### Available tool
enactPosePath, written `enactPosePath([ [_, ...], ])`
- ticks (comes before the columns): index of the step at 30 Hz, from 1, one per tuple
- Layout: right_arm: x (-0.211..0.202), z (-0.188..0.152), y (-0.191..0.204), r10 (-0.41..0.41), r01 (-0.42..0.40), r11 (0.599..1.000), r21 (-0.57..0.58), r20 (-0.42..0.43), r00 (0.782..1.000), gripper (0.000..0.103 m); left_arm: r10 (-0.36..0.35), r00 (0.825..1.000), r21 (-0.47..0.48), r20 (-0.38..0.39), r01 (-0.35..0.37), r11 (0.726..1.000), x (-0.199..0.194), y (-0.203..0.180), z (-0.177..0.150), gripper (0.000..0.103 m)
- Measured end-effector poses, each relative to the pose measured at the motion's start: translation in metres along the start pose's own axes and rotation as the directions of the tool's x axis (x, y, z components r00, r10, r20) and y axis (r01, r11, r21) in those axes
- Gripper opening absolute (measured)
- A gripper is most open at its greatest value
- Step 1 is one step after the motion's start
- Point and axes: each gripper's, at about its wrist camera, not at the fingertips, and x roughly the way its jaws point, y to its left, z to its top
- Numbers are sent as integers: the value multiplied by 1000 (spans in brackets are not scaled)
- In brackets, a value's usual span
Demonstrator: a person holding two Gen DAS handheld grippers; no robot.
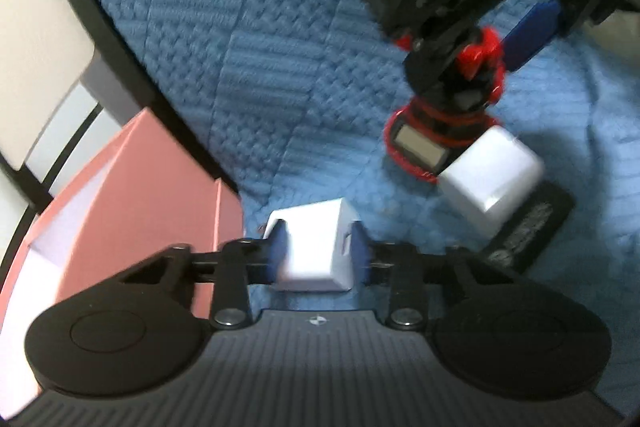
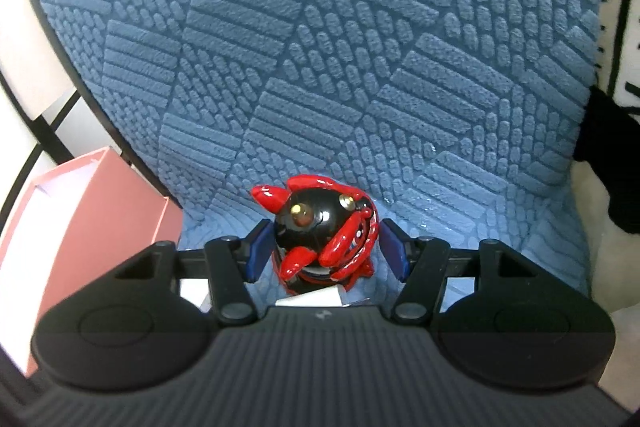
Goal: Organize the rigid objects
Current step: 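Close the left gripper on the large white charger while the right gripper closes on the red figurine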
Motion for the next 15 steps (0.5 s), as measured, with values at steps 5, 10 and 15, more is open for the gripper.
enactPosePath([
  [5,-7,1,-6,-6,6,1000,3,4,1000,61,-67,998,-80,-13,66,995,-3,12,8,18],
  [10,-14,0,-11,-10,10,1000,12,7,1000,61,-87,994,-127,-69,77,989,-1,19,13,43],
  [15,-15,2,-10,-20,20,1000,7,5,1000,61,-105,980,-124,-170,84,989,15,20,19,80],
])
